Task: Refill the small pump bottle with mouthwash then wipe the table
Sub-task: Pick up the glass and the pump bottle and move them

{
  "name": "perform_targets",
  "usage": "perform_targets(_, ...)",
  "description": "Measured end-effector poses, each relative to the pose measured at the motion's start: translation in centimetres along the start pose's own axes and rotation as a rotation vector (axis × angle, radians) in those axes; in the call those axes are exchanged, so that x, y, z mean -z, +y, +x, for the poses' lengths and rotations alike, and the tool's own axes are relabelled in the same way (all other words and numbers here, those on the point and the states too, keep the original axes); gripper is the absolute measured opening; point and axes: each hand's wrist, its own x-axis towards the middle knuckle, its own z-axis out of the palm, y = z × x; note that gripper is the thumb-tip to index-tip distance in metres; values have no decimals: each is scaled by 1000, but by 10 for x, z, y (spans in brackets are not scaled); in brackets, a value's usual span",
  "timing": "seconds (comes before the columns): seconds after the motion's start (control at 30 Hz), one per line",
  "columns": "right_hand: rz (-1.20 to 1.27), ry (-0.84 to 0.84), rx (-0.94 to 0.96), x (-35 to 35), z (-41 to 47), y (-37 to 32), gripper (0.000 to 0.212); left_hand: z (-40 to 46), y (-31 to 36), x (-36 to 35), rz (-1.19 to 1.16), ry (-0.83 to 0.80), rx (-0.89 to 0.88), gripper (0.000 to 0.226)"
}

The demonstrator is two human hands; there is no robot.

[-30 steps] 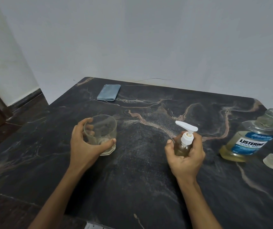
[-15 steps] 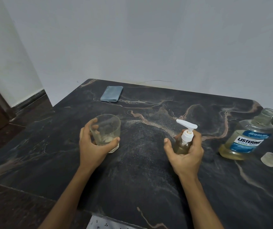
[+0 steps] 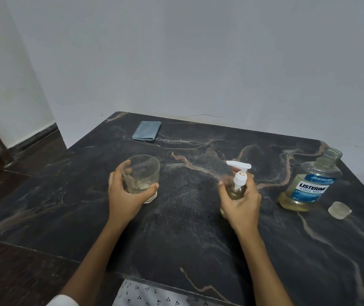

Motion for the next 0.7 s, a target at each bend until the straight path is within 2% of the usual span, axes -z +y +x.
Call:
perform_targets(0.1, -123, -57, -29, 4, 0, 2, 38, 0, 0, -1, -9, -4, -6, 83)
perform_targets(0.27, -271, -56, -95, 7, 0, -3, 42, 0, -1, -1, -12, -5, -30, 84)
perform_targets(0.4, -249, -29, -71, 5, 1, -5, 35, 0, -3, 0, -30, -5, -21, 89)
perform_targets(0.57, -264, -50, -37, 8, 5, 0, 44, 0, -4, 1, -21, 3, -31, 85)
perform_targets(0.7, -282, -66, -19, 10, 5, 1, 42, 0, -5, 1, -20, 15, -41, 87)
